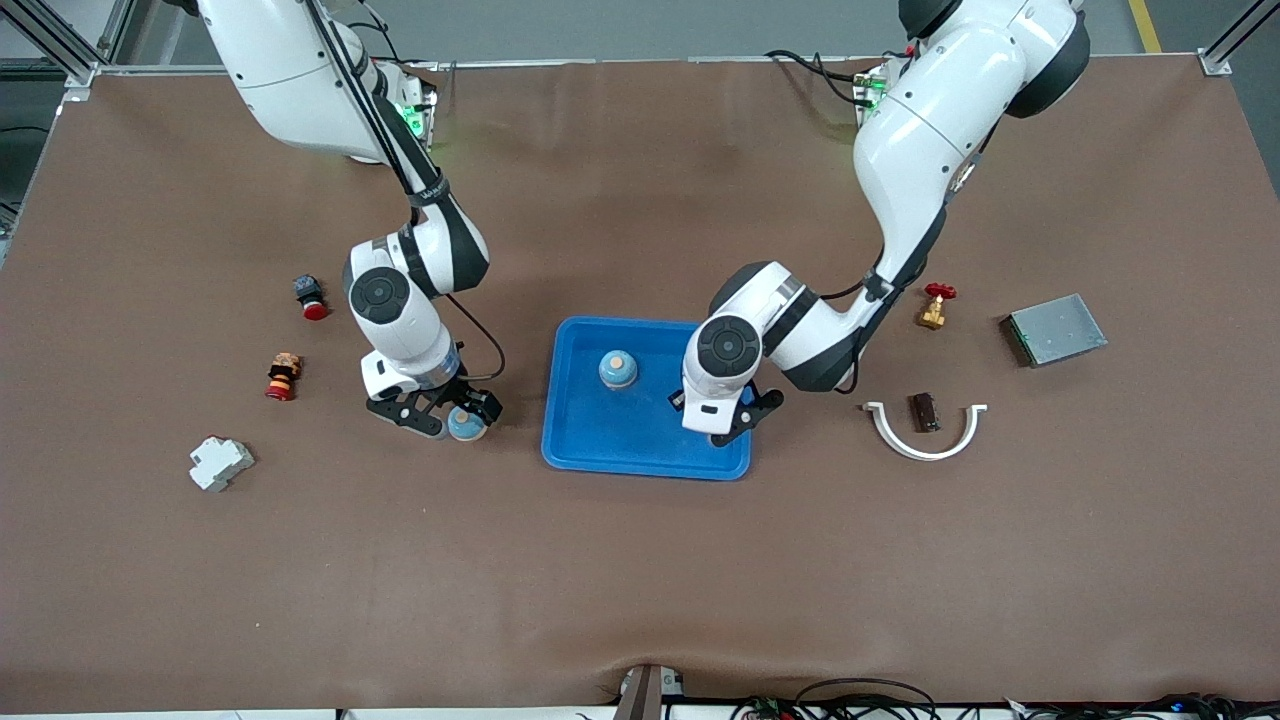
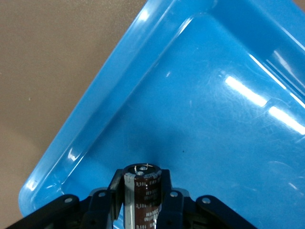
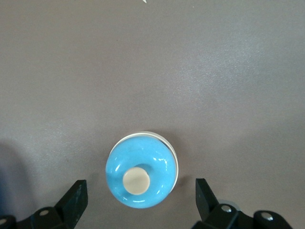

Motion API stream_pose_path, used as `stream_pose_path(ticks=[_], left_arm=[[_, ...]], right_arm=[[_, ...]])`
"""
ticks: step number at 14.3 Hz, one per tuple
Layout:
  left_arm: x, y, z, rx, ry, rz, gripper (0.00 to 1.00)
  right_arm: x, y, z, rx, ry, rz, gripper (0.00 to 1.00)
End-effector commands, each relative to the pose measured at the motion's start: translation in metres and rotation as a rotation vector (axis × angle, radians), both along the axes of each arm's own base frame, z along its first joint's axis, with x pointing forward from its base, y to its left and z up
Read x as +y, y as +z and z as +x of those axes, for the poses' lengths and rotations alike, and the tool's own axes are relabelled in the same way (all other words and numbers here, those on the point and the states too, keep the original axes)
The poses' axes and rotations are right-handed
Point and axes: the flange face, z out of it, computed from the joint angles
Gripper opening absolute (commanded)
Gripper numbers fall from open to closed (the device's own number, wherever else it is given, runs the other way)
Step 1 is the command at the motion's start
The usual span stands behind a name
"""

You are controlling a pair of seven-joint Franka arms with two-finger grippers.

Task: Place electrolytic capacitor and blue bell in tray
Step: 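Release the capacitor into the tray while the right gripper grasps the second bell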

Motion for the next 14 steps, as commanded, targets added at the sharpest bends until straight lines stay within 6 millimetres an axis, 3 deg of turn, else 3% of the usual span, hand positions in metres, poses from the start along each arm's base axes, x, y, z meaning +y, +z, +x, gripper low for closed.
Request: stream_pose_path(ticks=[1, 3, 5, 6, 7, 8, 11, 12, 13, 14], left_arm=[[-0.004, -0.003, -0.003, -0.024, -0.002, 0.024, 0.00], [-0.003, -0.003, -0.003, -0.025, -0.004, 0.026, 0.00], [-0.002, -0.002, -0.002, -0.028, -0.009, 0.027, 0.32], [-0.002, -0.001, -0.002, -0.028, -0.014, 0.027, 0.53], [-0.003, 0.000, -0.003, -0.028, -0.017, 0.030, 0.82], [-0.003, 0.001, -0.003, -0.029, -0.018, 0.030, 1.00], [-0.010, 0.017, -0.005, -0.044, -0.018, 0.028, 1.00], [-0.009, 0.022, -0.005, -0.041, -0.021, 0.035, 1.00], [-0.004, 0.035, -0.003, -0.037, -0.030, 0.052, 1.00], [0.003, 0.049, -0.001, -0.025, -0.079, 0.069, 1.00]], right_arm=[[-0.001, -0.002, 0.009, -0.004, -0.018, 0.010, 0.94], [-0.002, -0.005, 0.016, -0.010, -0.020, 0.009, 0.94], [-0.001, -0.006, 0.016, -0.008, -0.019, 0.008, 0.94], [-0.002, -0.006, 0.016, -0.008, -0.020, 0.008, 0.93], [-0.001, -0.005, 0.016, -0.010, -0.020, 0.009, 0.87], [-0.001, -0.005, 0.016, -0.010, -0.020, 0.009, 0.76], [0.001, -0.008, 0.015, -0.007, -0.020, 0.008, 0.44], [0.003, -0.008, 0.014, -0.007, -0.026, 0.010, 0.16], [0.004, -0.007, 0.014, -0.006, -0.034, 0.013, 0.00], [0.005, -0.006, 0.014, -0.002, -0.042, 0.014, 0.00]])
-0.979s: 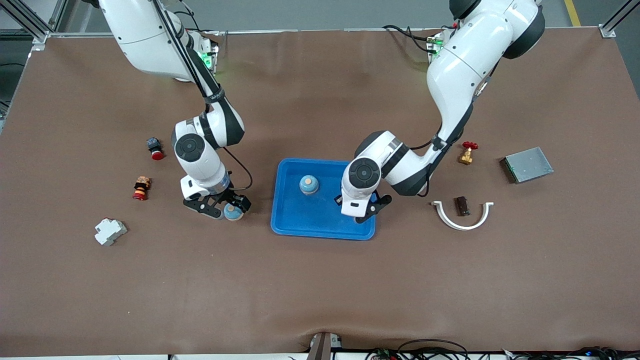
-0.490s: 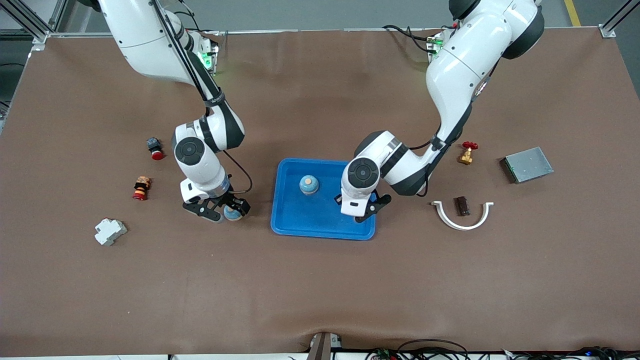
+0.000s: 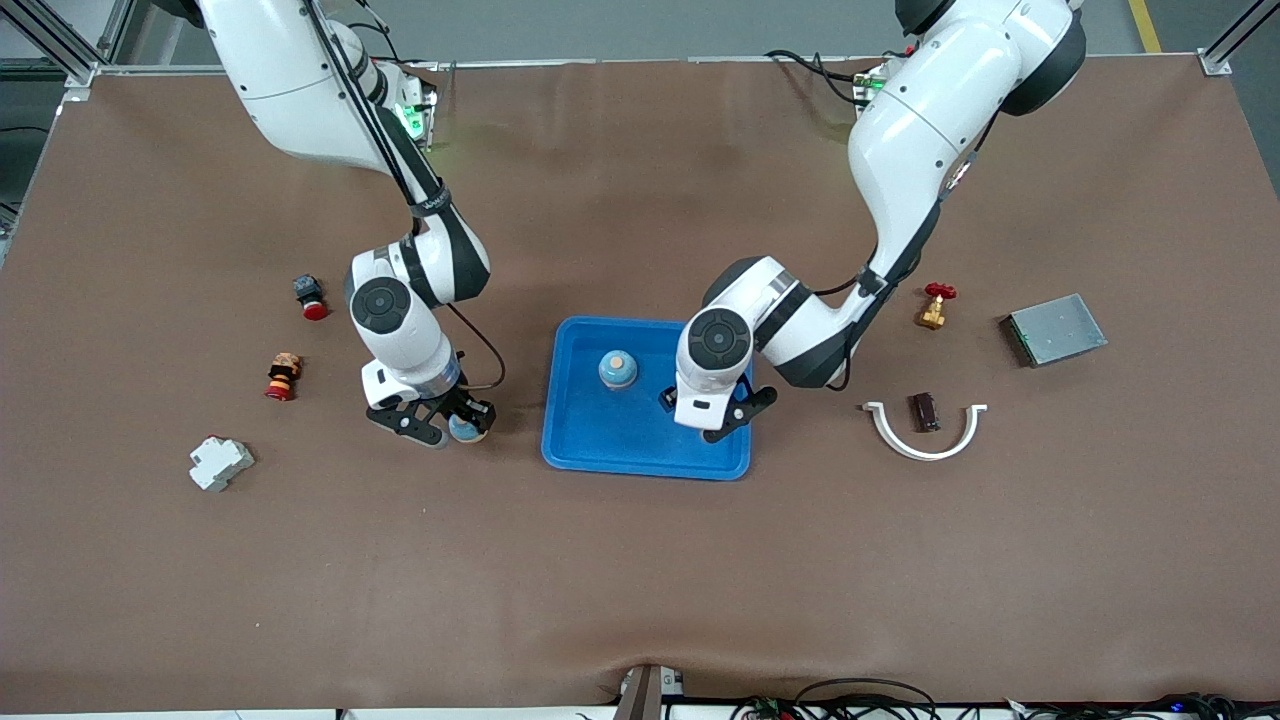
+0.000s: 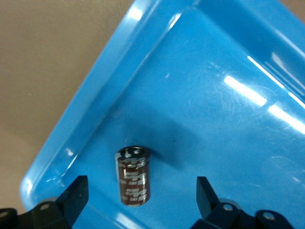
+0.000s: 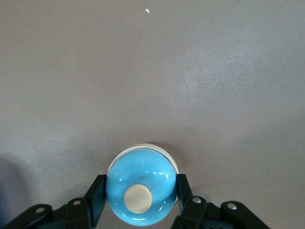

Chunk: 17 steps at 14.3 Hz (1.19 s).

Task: Place electrolytic capacitor and blue bell in tray
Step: 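Release the capacitor into the tray while the right gripper grasps the second bell, then carry the bell to the tray with the right gripper while the left reaches a capacitor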

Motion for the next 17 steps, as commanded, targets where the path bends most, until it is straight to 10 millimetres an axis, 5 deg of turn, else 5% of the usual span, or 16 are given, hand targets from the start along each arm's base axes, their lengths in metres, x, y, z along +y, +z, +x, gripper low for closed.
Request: stream_pose_path(ticks=[1, 4, 9, 13, 17], left_arm=[[0.020, 0.048, 0.004, 0.004, -0.130, 0.061, 1.00], [0.043, 0.078, 0.010, 0.040, -0.247, 0.085, 1.00], [0.144, 0.096, 0.049, 0.136, -0.422, 0.064, 1.00], [0.227, 0.112, 0.084, 0.127, -0.528, 0.004, 1.00], [0.284, 0.100, 0.101, 0.096, -0.606, 0.007, 1.00]], right_arm=[[0.011, 0.004, 0.005, 0.006, -0.031, 0.018, 0.00], [0.044, 0.043, 0.012, 0.093, -0.081, 0.007, 0.00], [0.116, 0.104, 0.021, 0.070, -0.176, 0.052, 0.00], [0.160, 0.092, 0.005, 0.073, -0.225, 0.059, 0.00], [0.194, 0.070, 0.007, 0.066, -0.272, 0.063, 0.00]])
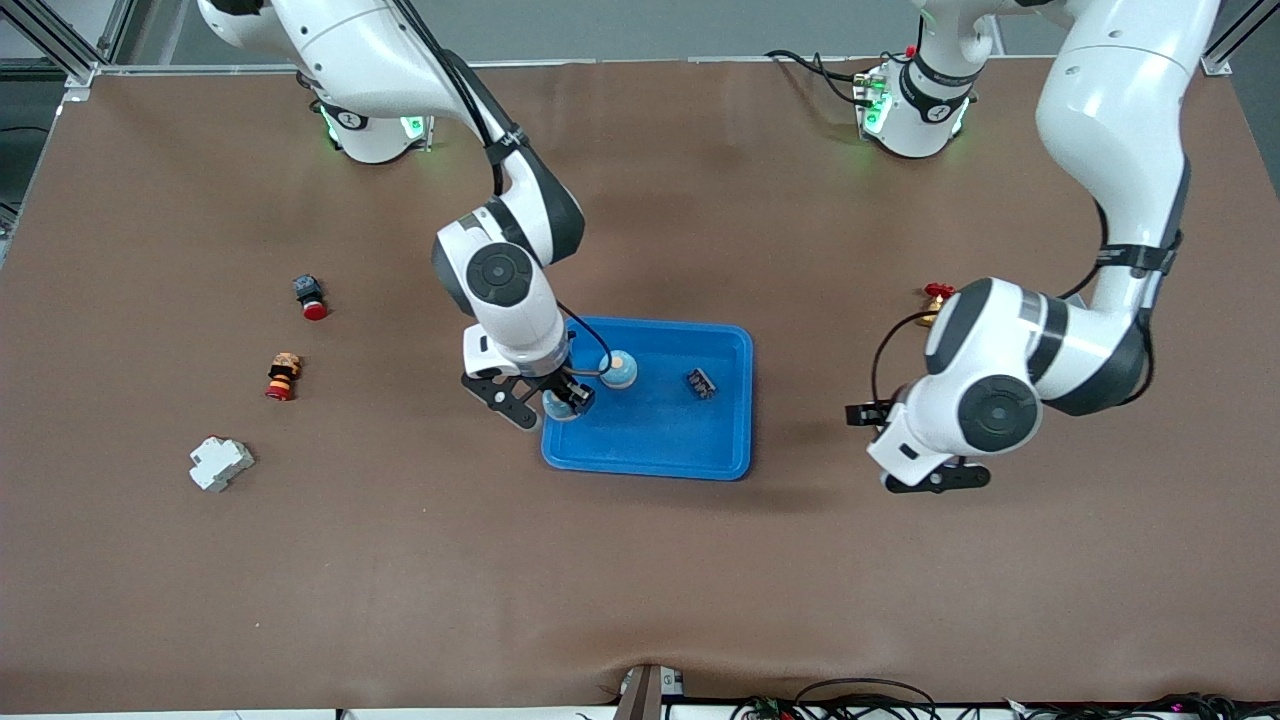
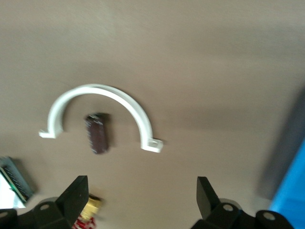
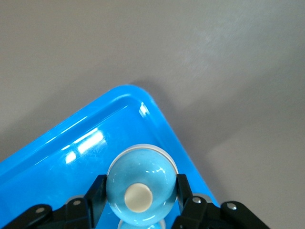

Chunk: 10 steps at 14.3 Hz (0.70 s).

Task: Place electrolytic capacitor and blue bell in tray
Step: 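Carry the bell to the tray with the right gripper while the left reaches a capacitor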

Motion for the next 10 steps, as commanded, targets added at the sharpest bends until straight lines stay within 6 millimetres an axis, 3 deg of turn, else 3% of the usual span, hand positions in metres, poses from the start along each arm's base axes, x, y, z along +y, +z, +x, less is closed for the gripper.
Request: stream_pose_path(ticks=[1, 6, 10], left_arm=[[0.023, -0.012, -0.003, -0.049, -0.064, 0.020, 1.00], [0.070, -0.025, -0.022, -0.152, -0.122, 0.006, 1.00], [0.084, -0.048, -0.032, -0.160, -0.116, -0.016, 1.00]], right_arm=[[0.021, -0.019, 0.010, -0.004, -0.043, -0.001, 0.00], [0.048, -0.046, 0.014, -0.015, -0.074, -0.004, 0.00], [0.058, -0.070, 0.015, -0.015, -0.090, -0.017, 0.00]])
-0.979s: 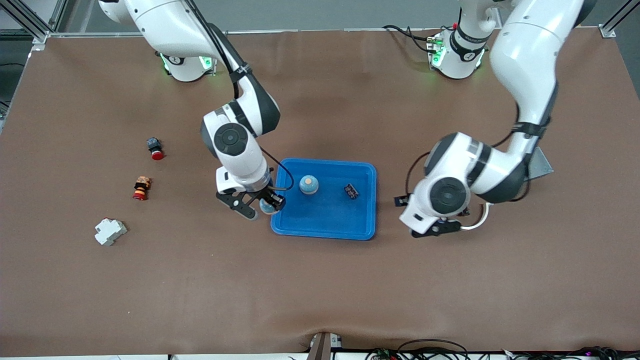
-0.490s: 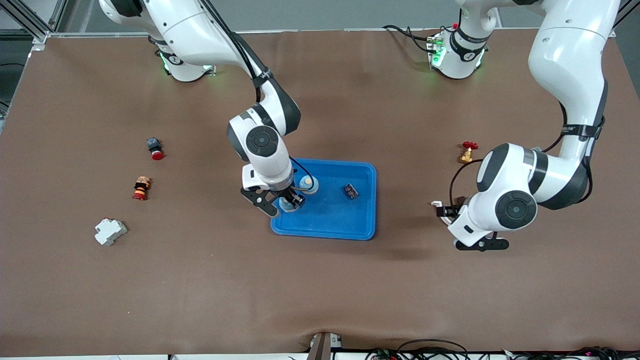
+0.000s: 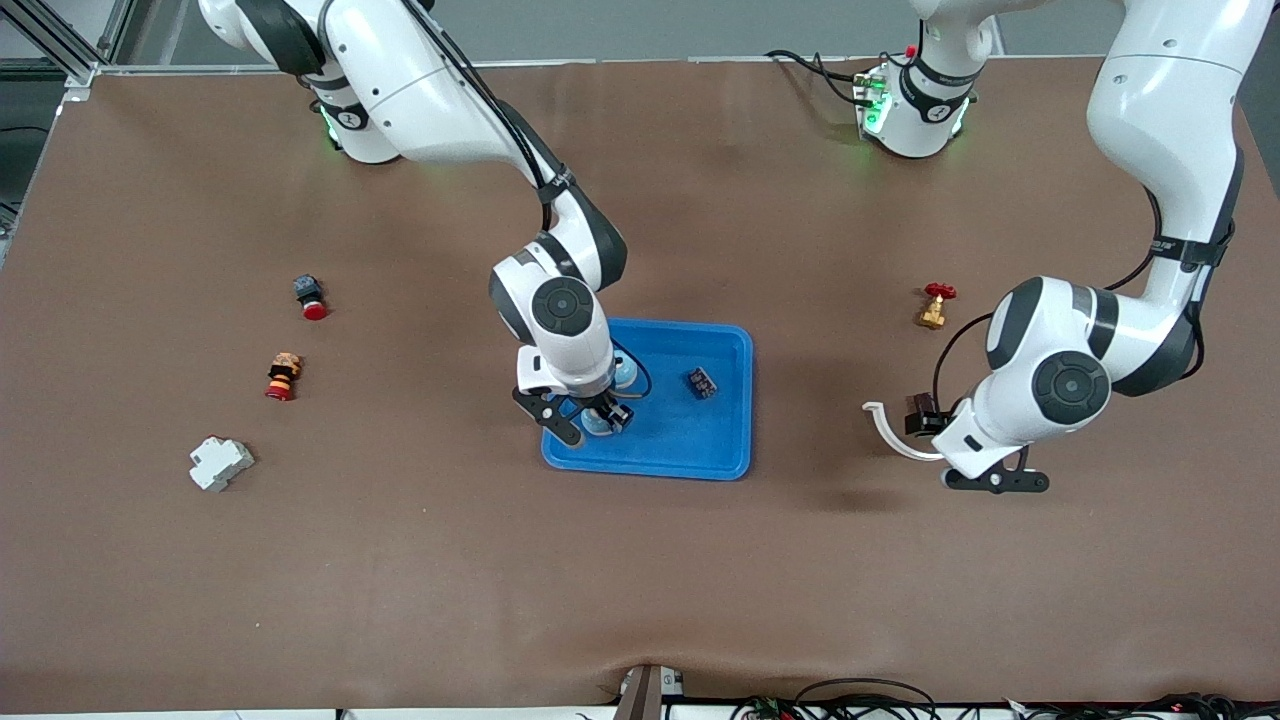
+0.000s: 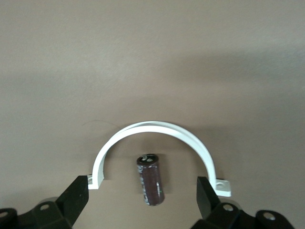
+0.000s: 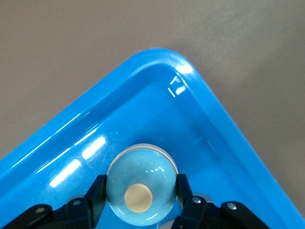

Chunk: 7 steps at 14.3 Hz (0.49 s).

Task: Place electrolytic capacitor and blue bell in tray
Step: 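Carry the bell to the tray with the right gripper while the left reaches a capacitor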

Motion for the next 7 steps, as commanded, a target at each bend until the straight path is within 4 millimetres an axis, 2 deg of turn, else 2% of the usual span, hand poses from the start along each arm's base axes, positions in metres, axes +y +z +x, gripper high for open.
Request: stream_pose_path(ticks=[1, 7], left_arm=[[0.008, -0.010, -0.018, -0.007, -0.016, 0.004, 1.00], [0.020, -0.035, -0.026, 0.023, 0.034, -0.029, 1.00]], right_arm=[[0.013, -0.009, 0.006, -0.019, -0.025, -0.007, 0.00], [0.023, -0.024, 0.000, -0.020, -0.030, -0.013, 0.00]])
